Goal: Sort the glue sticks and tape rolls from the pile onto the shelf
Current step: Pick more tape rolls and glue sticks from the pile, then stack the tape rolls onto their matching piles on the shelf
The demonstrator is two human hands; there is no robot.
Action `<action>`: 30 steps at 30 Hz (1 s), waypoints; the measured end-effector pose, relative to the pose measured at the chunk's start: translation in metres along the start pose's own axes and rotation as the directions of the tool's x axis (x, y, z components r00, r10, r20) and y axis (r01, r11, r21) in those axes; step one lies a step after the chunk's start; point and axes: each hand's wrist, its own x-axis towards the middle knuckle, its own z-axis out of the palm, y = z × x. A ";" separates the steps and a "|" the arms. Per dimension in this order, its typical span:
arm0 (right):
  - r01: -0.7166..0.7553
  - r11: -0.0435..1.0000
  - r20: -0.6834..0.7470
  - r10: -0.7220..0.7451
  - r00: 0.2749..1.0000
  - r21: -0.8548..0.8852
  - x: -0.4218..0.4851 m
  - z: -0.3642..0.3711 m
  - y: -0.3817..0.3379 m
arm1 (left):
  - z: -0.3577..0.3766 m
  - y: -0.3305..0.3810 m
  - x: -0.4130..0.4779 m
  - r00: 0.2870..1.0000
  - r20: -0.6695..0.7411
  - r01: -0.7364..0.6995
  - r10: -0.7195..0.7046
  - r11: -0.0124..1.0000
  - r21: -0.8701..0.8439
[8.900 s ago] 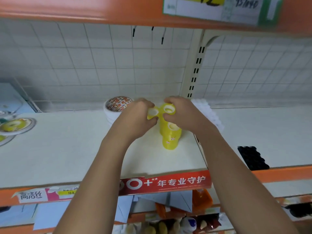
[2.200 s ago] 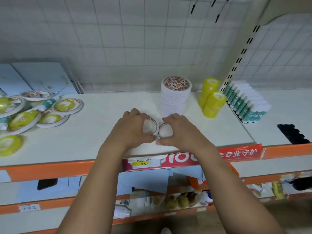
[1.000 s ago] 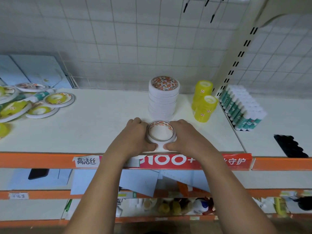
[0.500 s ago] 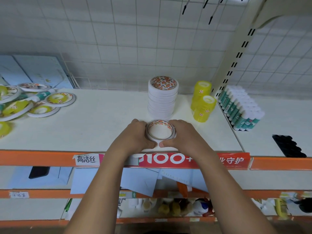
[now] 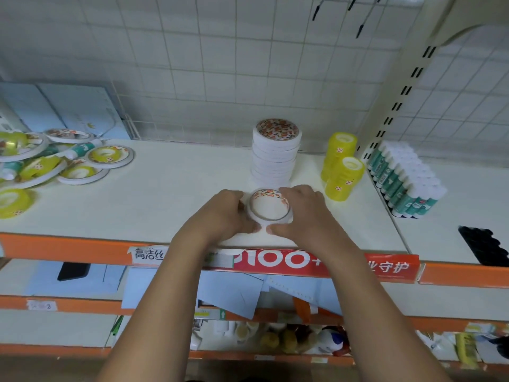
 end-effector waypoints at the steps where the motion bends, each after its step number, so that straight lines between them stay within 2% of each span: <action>1: 0.029 0.999 -0.039 -0.030 0.999 -0.015 0.000 -0.001 -0.005 | -0.005 -0.004 -0.003 1.000 -0.025 0.014 -0.013 1.000 0.022; 4: 0.144 0.989 -0.067 -0.142 0.988 0.034 0.007 -0.001 -0.032 | -0.025 -0.022 -0.016 0.986 -0.164 0.049 -0.026 0.989 0.137; 8: 0.262 0.964 0.027 -0.263 0.964 0.042 0.027 0.023 -0.088 | -0.054 -0.055 -0.043 0.943 -0.329 0.141 -0.044 0.950 0.278; 12: 0.344 0.937 0.073 -0.347 0.935 0.052 0.045 0.055 -0.149 | -0.087 -0.094 -0.070 0.905 -0.418 0.236 -0.083 0.915 0.328; 18: 0.417 0.903 0.071 -0.425 0.903 0.102 0.059 0.096 -0.225 | -0.138 -0.152 -0.100 0.866 -0.477 0.334 -0.151 0.884 0.327; 30: 0.374 0.912 0.022 -0.383 0.924 0.166 0.089 0.163 -0.344 | -0.230 -0.254 -0.116 0.860 -0.504 0.302 -0.077 0.873 0.382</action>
